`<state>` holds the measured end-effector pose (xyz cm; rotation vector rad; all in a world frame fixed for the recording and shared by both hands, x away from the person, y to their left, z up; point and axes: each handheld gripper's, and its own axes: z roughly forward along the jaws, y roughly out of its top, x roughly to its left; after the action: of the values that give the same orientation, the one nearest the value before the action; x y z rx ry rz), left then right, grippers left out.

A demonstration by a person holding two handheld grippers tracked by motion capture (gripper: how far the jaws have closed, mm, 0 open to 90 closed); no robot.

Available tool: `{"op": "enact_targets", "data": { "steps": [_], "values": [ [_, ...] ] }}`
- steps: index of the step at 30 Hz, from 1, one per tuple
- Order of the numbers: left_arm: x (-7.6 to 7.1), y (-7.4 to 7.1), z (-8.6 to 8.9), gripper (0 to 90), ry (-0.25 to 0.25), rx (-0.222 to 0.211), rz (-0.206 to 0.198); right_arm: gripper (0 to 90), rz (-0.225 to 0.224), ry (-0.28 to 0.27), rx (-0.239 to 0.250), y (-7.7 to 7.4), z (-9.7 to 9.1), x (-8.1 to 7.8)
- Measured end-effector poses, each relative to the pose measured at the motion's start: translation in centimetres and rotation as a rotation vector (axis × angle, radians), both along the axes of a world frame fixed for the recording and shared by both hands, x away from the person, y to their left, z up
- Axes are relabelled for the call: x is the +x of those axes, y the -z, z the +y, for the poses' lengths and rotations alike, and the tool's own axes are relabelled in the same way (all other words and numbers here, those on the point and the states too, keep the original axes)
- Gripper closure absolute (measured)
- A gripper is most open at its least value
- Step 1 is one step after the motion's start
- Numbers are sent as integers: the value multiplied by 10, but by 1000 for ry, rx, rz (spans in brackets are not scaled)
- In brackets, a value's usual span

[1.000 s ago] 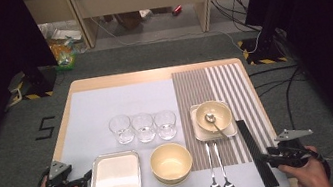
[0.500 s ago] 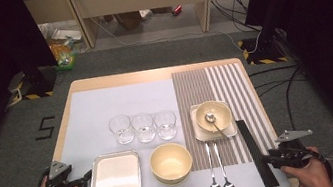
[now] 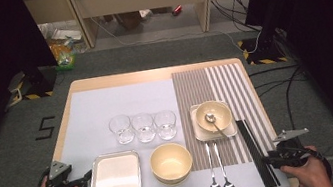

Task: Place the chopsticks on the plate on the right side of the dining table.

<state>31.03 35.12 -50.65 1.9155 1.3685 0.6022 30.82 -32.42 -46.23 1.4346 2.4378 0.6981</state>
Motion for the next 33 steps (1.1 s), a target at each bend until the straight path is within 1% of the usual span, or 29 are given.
{"op": "enact_targets", "data": {
  "steps": [4, 6, 7, 8, 9, 13, 14, 16, 19, 20, 21, 22, 23, 25, 26, 28, 29, 30, 32, 33],
  "values": [
    [0, 0, 0, 171, -1, 2, -2, 687, 31, 4, -12, -2, 0, 2],
    [0, 0, 0, 170, 0, 1, 0, 712, 52, -3, -23, -4, -1, 4],
    [0, 0, 0, 170, -1, -1, 0, 722, 54, -9, -27, -4, -2, 5],
    [0, 0, 0, 170, 0, 1, -1, 729, 67, -7, -24, -5, -2, 5],
    [0, 0, 0, 170, -1, 1, -2, 737, 79, -16, -31, -5, -3, 7],
    [0, 0, 0, 170, 0, 0, 0, 781, 103, -4, -30, -5, -6, 10],
    [0, 0, 0, 170, -1, 2, -1, 786, 119, 12, -24, -5, -6, 10],
    [0, 0, 0, 170, -1, 2, -2, 812, 149, 26, -1, -6, -9, 15],
    [0, 0, 0, 170, 0, 1, 0, 816, 203, 66, 21, -7, -10, 20],
    [0, 0, 0, 170, -1, 2, -2, 816, 222, 77, 17, -7, -9, 22],
    [0, 0, 0, 170, -2, 2, -2, 817, 227, 79, -2, -8, -8, 24],
    [0, 0, 0, 170, -1, 1, -2, 818, 247, 92, -14, -9, -5, 25],
    [0, 0, 0, 170, -1, 1, -1, 819, 256, 95, -24, -9, -4, 27],
    [0, 0, 0, 170, -2, 1, -4, 825, 283, 105, -38, -10, -3, 31],
    [0, 0, 0, 171, -2, 1, -3, 826, 295, 123, -37, -10, -1, 31],
    [0, 0, 0, 171, -1, -1, -2, 827, 303, 136, -59, -11, 2, 33],
    [0, 0, 0, 171, -1, -1, -3, 827, 303, 131, -66, -11, 3, 33],
    [0, 0, 0, 171, -1, 0, -3, 827, 312, 138, -86, -11, 5, 34],
    [0, 0, 0, 172, -1, 0, -2, 827, 323, 140, -110, -12, 8, 36],
    [-1, -1, 0, 172, 3, 1, 5, 827, 329, 137, -118, -12, 9, 37]
  ]
}}
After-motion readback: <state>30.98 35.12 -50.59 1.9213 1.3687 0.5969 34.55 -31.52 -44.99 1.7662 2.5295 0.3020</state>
